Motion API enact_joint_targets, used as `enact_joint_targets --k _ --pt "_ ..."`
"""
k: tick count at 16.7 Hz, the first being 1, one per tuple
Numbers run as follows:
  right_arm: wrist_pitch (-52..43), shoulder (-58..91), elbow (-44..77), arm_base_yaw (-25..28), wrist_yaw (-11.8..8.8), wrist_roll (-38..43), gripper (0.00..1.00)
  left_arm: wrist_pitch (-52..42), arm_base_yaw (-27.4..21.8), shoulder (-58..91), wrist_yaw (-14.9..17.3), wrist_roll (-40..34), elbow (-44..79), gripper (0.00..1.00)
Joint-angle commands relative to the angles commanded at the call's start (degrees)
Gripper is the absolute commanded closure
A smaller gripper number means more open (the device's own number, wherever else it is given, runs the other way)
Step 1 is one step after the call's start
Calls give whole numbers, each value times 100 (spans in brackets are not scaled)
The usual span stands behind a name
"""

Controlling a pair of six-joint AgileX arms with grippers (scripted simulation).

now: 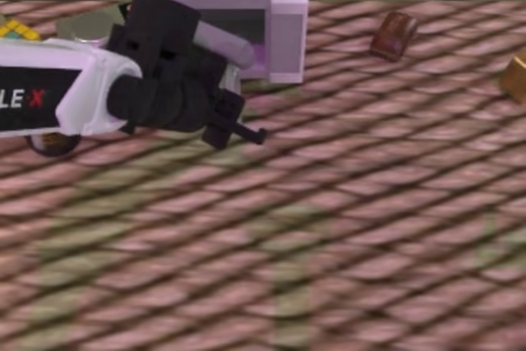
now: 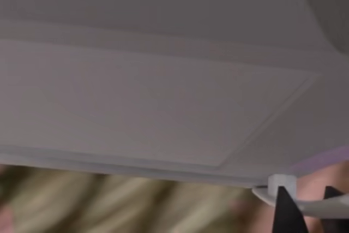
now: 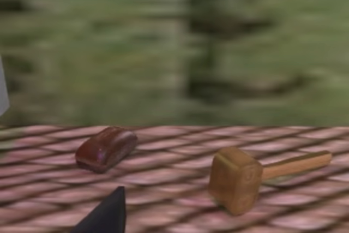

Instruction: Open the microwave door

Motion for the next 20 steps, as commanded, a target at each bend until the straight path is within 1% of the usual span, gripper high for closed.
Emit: enact_joint_targets --k 5,20 --pt "0 0 0 0 0 0 0 -4 152 -104 210 303 -107 100" --pt "0 0 0 0 0 0 0 -4 152 -104 211 305 -108 100"
